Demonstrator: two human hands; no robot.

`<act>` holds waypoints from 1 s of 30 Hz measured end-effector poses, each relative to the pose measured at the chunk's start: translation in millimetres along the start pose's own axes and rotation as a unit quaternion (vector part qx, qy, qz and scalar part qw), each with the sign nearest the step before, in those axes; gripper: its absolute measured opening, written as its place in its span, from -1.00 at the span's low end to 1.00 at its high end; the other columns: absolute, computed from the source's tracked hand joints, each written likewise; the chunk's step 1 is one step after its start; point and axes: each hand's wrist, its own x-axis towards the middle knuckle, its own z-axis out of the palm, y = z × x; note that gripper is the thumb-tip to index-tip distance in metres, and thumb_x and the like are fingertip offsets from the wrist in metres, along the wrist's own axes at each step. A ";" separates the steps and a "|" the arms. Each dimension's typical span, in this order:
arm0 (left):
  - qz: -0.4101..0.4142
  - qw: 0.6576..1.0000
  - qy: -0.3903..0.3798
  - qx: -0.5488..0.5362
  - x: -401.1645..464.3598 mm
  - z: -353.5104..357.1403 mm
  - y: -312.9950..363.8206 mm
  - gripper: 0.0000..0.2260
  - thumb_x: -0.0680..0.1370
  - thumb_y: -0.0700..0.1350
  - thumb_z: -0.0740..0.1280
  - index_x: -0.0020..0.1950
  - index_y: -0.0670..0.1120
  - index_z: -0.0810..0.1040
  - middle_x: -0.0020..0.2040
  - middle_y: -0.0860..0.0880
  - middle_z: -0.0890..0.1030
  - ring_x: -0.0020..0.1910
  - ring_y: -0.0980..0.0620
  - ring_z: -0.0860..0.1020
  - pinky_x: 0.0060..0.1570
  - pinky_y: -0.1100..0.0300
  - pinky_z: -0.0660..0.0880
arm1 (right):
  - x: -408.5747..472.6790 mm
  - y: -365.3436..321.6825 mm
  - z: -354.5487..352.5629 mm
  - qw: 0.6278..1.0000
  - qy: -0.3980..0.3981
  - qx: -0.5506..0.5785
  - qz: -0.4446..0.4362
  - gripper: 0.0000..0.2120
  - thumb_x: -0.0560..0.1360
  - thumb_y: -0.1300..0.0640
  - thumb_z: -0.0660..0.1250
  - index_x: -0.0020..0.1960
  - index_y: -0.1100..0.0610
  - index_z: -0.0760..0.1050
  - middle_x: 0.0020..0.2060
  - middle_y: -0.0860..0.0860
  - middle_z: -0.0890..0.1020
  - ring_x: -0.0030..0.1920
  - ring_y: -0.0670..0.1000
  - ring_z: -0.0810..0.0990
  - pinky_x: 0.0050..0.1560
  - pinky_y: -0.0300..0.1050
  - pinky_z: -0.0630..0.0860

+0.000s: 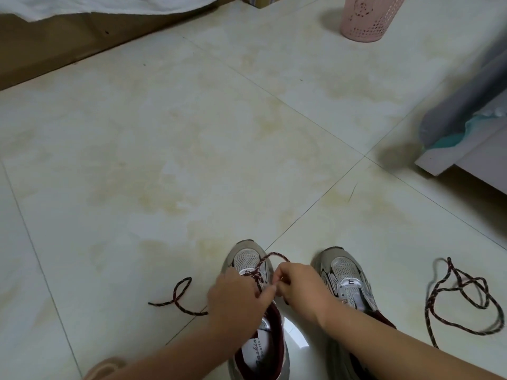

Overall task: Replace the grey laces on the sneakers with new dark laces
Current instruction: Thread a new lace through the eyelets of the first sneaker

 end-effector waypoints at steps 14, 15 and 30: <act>-0.034 0.938 -0.061 -0.341 6.4 11.7 -13.2 -0.91 0.38 -0.30 0.39 -0.33 -0.21 0.58 -0.39 -0.06 0.43 -0.39 0.06 0.38 -0.42 0.38 0.33 | -5.8 4.5 8.7 0.998 0.042 0.009 -0.038 -0.89 0.48 0.17 0.27 -0.12 0.13 0.57 -0.26 0.00 0.62 -0.17 0.05 0.61 -0.06 -0.08 0.53; -0.030 0.936 -0.063 -0.346 6.5 11.8 -13.2 -0.93 0.38 -0.31 0.39 -0.31 -0.23 0.58 -0.37 -0.08 0.43 -0.37 0.05 0.39 -0.41 0.37 0.33 | -5.7 3.1 8.7 0.998 0.045 0.000 -0.039 -0.88 0.49 0.15 0.26 -0.11 0.14 0.57 -0.23 0.03 0.65 -0.15 0.06 0.61 -0.06 -0.09 0.52; 0.102 0.978 0.001 -0.183 17.4 11.4 -26.0 -0.81 0.49 -0.27 0.28 -0.14 -0.09 0.67 -0.30 0.03 0.48 -0.29 0.13 0.40 -0.36 0.46 0.26 | 0.8 -12.0 10.6 0.993 0.035 -0.112 -0.021 -0.93 0.48 0.13 0.27 -0.04 0.07 0.45 -0.06 0.09 0.62 0.01 0.13 0.55 -0.10 -0.08 0.40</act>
